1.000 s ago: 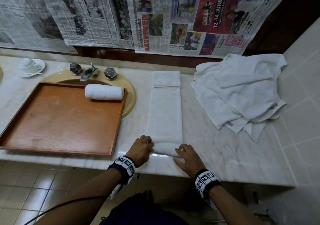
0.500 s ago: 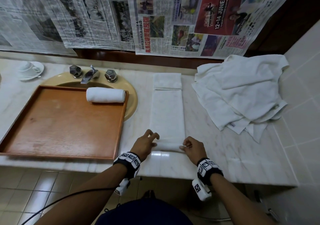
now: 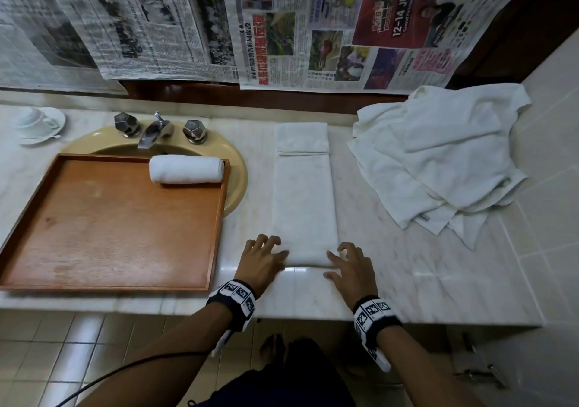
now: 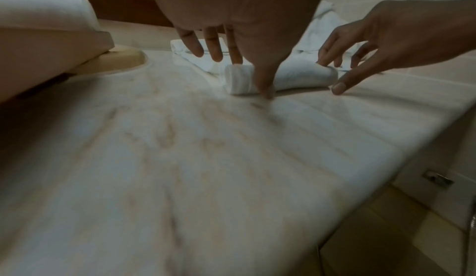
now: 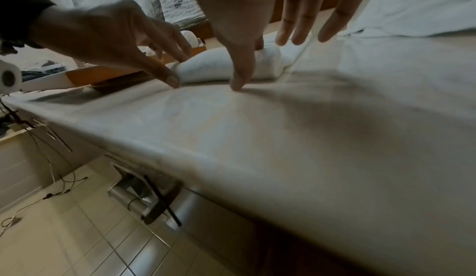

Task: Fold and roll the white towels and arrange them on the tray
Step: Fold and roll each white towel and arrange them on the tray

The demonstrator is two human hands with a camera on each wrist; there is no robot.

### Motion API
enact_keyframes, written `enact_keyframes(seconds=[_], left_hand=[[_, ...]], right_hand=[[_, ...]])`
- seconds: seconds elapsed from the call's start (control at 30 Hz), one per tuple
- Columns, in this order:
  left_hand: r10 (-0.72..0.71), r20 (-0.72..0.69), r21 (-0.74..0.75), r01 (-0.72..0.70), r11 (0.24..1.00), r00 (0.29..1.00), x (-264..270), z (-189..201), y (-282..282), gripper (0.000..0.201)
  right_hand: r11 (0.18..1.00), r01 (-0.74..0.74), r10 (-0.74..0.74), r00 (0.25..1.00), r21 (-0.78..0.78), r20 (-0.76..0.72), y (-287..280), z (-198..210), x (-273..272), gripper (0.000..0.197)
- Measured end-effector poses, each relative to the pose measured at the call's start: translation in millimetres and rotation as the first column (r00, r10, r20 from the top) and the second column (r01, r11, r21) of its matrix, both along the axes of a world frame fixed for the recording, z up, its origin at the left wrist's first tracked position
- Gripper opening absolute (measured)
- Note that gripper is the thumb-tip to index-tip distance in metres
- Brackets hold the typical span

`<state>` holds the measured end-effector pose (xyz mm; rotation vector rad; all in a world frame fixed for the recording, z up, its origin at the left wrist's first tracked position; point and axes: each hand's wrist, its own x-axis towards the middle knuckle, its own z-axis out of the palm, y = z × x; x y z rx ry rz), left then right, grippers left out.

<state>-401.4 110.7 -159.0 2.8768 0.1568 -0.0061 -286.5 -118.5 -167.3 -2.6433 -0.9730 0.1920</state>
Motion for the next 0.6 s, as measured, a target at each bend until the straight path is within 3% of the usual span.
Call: enact_keyframes(seconds=[0.2, 0.3, 0.43, 0.6], left_hand=[[-0.067, -0.04, -0.074, 0.064, 0.995, 0.997, 17, 0, 8, 0.017], [-0.059, -0.072, -0.175, 0.046, 0.983, 0.996, 22, -4, 13, 0.022], [0.003, -0.106, -0.344, -0.039, 0.938, 0.994, 28, -1, 17, 0.033], [0.146, -0.103, -0.445, -0.177, 0.878, 0.984, 36, 2, 20, 0.025]], right_hand=[[0.995, -0.095, 0.095, 0.994, 0.0, -0.053, 12, 1, 26, 0.028], [0.988, -0.155, 0.154, 0.98, 0.0, -0.126, 12, 1, 38, 0.026], [0.997, -0.064, 0.074, 0.962, 0.047, -0.263, 15, -2, 50, 0.021], [0.998, 0.013, 0.008, 0.948, 0.065, -0.319, 19, 0, 66, 0.012]])
